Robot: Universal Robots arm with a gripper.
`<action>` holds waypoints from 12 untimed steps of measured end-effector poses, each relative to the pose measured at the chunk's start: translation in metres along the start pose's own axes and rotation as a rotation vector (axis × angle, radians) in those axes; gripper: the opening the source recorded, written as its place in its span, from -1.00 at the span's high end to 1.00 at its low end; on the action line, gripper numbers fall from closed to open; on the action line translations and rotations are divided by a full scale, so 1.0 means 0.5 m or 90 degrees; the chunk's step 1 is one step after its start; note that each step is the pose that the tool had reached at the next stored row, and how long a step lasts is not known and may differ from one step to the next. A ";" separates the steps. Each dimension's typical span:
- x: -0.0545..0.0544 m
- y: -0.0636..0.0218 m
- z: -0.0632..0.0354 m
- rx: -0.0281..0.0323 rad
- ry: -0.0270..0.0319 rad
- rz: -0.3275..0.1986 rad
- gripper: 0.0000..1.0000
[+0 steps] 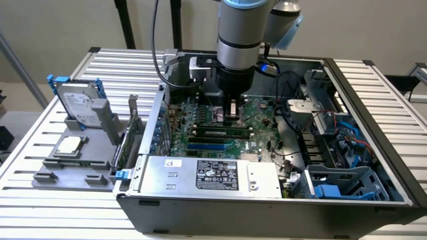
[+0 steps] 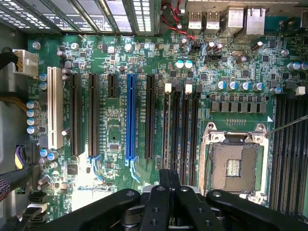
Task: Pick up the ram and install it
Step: 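Press down the ram until it locks into place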
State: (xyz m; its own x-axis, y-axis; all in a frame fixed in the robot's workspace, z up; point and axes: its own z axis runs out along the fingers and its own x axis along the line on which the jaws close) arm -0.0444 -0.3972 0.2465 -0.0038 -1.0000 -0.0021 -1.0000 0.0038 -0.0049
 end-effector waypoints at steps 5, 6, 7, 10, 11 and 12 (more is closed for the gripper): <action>-0.001 0.000 0.014 -0.0048 -0.0001 0.000 0.79; -0.001 0.000 0.016 -0.0064 -0.0001 0.000 0.79; -0.001 0.000 0.019 -0.0083 0.0000 0.000 0.79; -0.001 0.000 0.024 -0.0148 -0.0001 0.000 0.79; -0.001 0.000 0.027 -0.0167 -0.0001 0.000 0.79; -0.001 0.000 0.029 -0.0181 -0.0001 0.000 0.79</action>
State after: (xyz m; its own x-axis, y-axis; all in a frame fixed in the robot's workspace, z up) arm -0.0444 -0.3964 0.2320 -0.0039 -1.0000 -0.0022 -0.9997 0.0038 0.0236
